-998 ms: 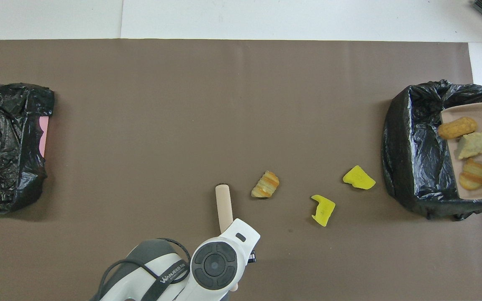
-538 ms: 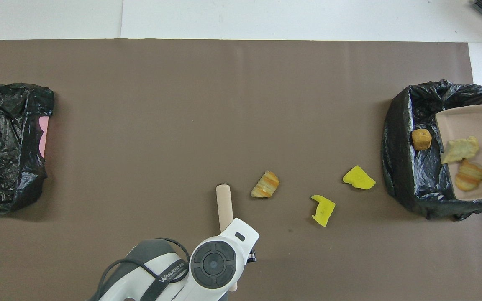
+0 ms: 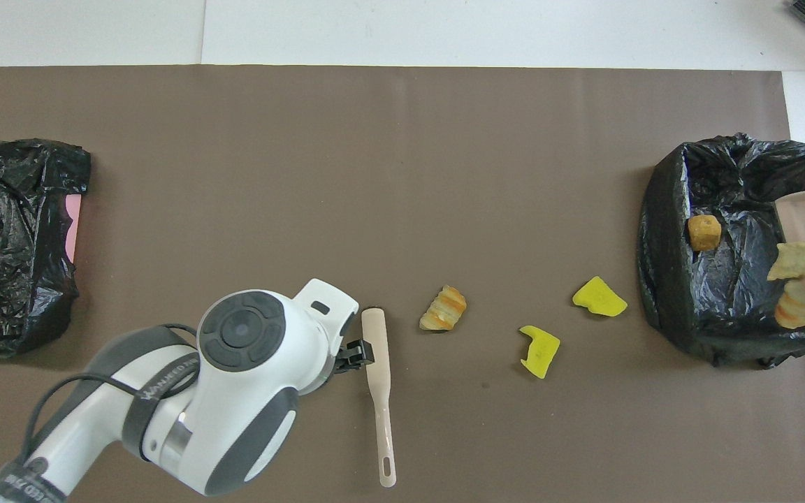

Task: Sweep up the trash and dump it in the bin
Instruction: 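Tip the dustpan into the bin while the left gripper sets the brush down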

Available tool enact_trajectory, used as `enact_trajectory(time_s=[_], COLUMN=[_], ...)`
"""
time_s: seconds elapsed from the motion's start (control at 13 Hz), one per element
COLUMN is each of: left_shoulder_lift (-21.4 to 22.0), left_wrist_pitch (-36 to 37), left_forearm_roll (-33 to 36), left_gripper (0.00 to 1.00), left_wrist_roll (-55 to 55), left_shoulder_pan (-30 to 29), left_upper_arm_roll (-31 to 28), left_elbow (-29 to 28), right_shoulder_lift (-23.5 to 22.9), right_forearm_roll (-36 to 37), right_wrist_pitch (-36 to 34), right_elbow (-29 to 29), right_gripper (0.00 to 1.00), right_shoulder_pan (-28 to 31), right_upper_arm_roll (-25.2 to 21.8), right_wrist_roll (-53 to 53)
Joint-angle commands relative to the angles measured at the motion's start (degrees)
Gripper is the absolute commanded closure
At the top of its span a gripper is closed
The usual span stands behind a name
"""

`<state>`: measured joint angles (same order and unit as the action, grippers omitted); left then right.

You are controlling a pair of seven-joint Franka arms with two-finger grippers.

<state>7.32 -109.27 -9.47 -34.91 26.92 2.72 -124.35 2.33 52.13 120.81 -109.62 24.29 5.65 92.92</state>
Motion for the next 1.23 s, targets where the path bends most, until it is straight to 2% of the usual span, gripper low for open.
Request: enact_trajectory(time_s=[0.0, 0.23, 0.46, 0.69, 0.92, 1.15], left_shoulder_lift=[3.2, 4.0, 4.0, 4.0, 2.2, -0.4], left_wrist_pitch=[5.1, 7.5, 8.0, 7.2, 7.6, 10.6], left_forearm_roll=[3.7, 6.9, 11.0, 12.3, 12.3, 12.3], left_gripper=[0.00, 0.00, 0.00, 0.00, 0.00, 0.00], left_wrist_roll=[8.1, 15.7, 20.9, 29.8, 37.1, 36.8], left_shoulder_pan=[-7.1, -13.9, -18.7, -26.3, -31.6, -30.8], left_upper_arm_roll=[0.7, 0.6, 0.7, 0.7, 0.7, 0.8], left_elbow=[-0.5, 0.2, 1.7, 3.4, 8.8, 15.9], right_shoulder_lift=[1.2, 0.6, 1.3, 1.6, 4.2, 4.3], right_forearm_roll=[2.1, 6.2, 11.0, 10.3, 10.4, 10.0], right_wrist_pitch=[-3.6, -2.9, -3.6, -4.4, -4.6, -4.1], right_elbow=[-0.4, 1.0, 1.9, 1.6, 1.9, 1.9], right_gripper=[1.00, 1.00, 1.00, 1.00, 1.00, 1.00], right_shoulder_pan=[-1.8, -1.3, -4.2, -4.3, -4.4, -4.2], right_upper_arm_roll=[0.7, 0.7, 1.0, 1.0, 1.2, 1.2], right_wrist_roll=[-2.9, -3.3, -3.4, -3.4, -2.2, -2.2])
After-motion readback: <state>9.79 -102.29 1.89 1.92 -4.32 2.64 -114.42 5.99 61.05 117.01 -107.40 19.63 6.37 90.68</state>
